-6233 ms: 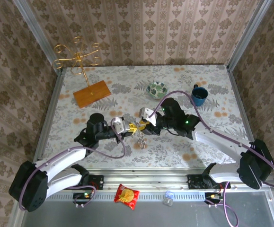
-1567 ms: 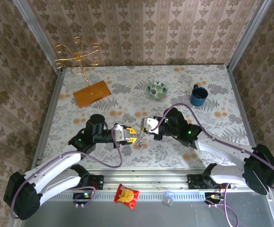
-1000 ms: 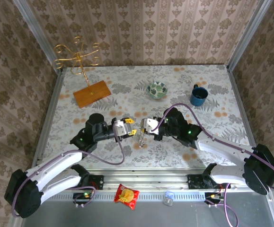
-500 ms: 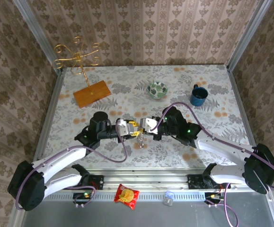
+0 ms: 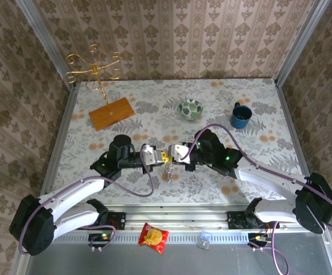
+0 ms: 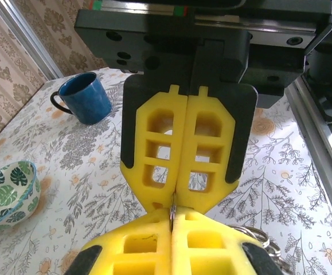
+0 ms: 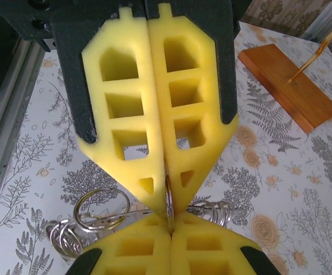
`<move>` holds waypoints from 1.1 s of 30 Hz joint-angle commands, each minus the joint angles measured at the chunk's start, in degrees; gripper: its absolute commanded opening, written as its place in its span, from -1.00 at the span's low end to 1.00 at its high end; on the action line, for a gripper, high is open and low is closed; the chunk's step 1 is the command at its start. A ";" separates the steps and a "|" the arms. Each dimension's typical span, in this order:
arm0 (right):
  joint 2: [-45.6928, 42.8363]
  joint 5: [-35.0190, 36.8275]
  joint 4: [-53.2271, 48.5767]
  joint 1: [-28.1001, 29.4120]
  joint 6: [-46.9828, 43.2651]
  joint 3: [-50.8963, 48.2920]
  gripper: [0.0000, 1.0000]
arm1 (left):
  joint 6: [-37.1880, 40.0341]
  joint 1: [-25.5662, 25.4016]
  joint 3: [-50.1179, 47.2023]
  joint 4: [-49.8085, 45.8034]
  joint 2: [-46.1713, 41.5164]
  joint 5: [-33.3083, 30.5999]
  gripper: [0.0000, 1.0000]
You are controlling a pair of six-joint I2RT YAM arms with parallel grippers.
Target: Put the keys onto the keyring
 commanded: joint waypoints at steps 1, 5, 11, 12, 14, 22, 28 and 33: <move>-0.28 1.26 1.28 0.46 0.68 1.68 -0.60 | -1.49 0.02 1.76 0.01 -1.31 0.04 -1.00; -4.19 6.46 -0.30 -1.73 0.17 -0.24 -0.39 | -4.12 -0.07 2.63 -6.91 -5.17 -6.41 -1.00; -9.02 3.91 -3.07 -2.38 2.14 -0.80 -0.51 | -10.09 -0.57 8.43 -19.68 -7.52 -19.75 -1.00; -9.13 2.94 -3.39 -1.83 2.99 -0.59 -0.55 | -11.58 -0.81 9.77 -21.47 -7.25 -22.91 -1.00; -9.31 1.32 -3.27 -0.54 4.16 -0.50 -0.61 | -14.74 -1.22 12.79 -25.23 -6.06 -28.87 -1.00; -3.62 1.15 12.98 8.88 13.80 -3.60 -0.75 | -26.62 -3.41 27.99 -40.48 2.98 -37.32 -1.00; 4.34 13.78 28.65 11.19 20.64 -6.08 -0.87 | -36.03 -6.97 43.43 -55.58 12.27 -44.58 -1.00; 7.45 20.33 36.26 11.21 23.57 -7.40 -0.86 | -45.27 -7.60 54.18 -65.93 19.01 -46.47 -1.00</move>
